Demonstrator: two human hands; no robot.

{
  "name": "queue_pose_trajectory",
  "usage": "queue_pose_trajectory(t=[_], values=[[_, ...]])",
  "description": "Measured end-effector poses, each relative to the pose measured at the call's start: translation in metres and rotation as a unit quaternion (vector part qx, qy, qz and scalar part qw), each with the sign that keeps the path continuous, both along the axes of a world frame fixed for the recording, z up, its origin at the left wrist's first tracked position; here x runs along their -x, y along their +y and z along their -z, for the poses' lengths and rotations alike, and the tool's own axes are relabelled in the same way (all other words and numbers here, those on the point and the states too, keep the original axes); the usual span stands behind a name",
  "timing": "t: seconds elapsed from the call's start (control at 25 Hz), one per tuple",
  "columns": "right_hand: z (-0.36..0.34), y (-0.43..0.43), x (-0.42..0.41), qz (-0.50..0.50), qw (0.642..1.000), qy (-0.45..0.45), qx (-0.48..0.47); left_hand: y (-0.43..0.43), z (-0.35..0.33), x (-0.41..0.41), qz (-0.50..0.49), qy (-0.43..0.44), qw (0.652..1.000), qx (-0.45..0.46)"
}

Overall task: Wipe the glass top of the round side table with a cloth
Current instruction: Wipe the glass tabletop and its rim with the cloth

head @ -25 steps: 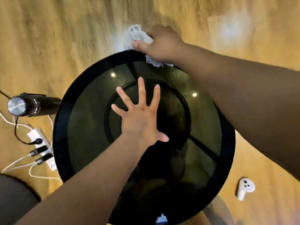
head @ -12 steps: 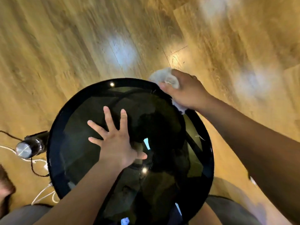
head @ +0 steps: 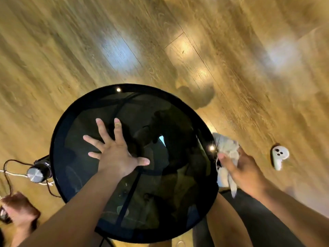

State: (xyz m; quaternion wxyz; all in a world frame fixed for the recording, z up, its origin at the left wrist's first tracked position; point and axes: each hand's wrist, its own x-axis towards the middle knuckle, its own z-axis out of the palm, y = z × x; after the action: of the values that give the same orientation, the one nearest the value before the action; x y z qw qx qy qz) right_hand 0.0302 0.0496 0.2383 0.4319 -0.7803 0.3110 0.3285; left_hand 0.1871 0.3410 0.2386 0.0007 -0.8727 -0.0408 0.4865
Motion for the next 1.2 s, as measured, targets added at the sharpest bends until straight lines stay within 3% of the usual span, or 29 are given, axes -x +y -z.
queue_pose_trajectory(t=[0.08,0.16,0.28,0.36,0.52,0.6,0.68,0.76,0.84,0.92,0.96,1.04,1.12,1.2], values=[[-0.007,0.007,0.02,0.017,0.999,-0.016,0.024,0.001,0.001,0.0,-0.002,-0.007,1.0,-0.004],[0.014,0.011,-0.037,0.045,0.996,-0.064,0.048,-0.001,0.003,0.0,0.007,-0.012,1.0,-0.014],[0.042,0.023,-0.143,-0.049,0.985,-0.164,0.006,-0.001,0.005,0.001,0.006,-0.016,0.999,-0.028],[0.049,0.025,-0.157,-0.008,0.982,-0.186,-0.015,0.0,0.006,0.001,0.009,-0.023,0.999,-0.023],[0.05,0.031,-0.02,0.192,0.975,-0.11,0.018,0.001,0.004,0.002,0.009,-0.043,0.999,-0.009],[0.035,0.07,0.078,0.299,0.952,-0.065,0.01,-0.001,0.002,0.003,0.021,-0.044,0.999,-0.015],[0.01,0.129,0.157,0.321,0.946,-0.046,-0.028,-0.012,-0.005,0.003,0.035,-0.054,0.997,-0.038],[-0.006,0.166,0.187,0.302,0.952,-0.01,-0.038,-0.025,-0.013,0.009,0.165,-0.129,0.978,-0.023],[0.003,0.155,0.162,0.362,0.932,-0.028,0.009,-0.045,-0.016,0.035,0.367,-0.178,0.911,0.062],[0.033,0.105,0.109,0.371,0.926,-0.07,0.019,-0.068,-0.01,0.073,0.5,-0.149,0.845,0.118],[0.037,0.075,0.078,0.341,0.932,-0.126,0.017,-0.076,-0.004,0.093,0.53,-0.128,0.83,0.118],[0.044,0.052,0.045,0.303,0.926,-0.227,0.008,-0.086,0.004,0.116,0.53,-0.118,0.833,0.104],[0.051,0.079,0.07,0.367,0.902,-0.225,-0.016,-0.089,0.008,0.122,0.528,-0.123,0.834,0.101],[0.056,0.13,0.127,0.463,0.873,-0.151,0.001,-0.089,0.007,0.12,0.527,-0.127,0.836,0.086]])
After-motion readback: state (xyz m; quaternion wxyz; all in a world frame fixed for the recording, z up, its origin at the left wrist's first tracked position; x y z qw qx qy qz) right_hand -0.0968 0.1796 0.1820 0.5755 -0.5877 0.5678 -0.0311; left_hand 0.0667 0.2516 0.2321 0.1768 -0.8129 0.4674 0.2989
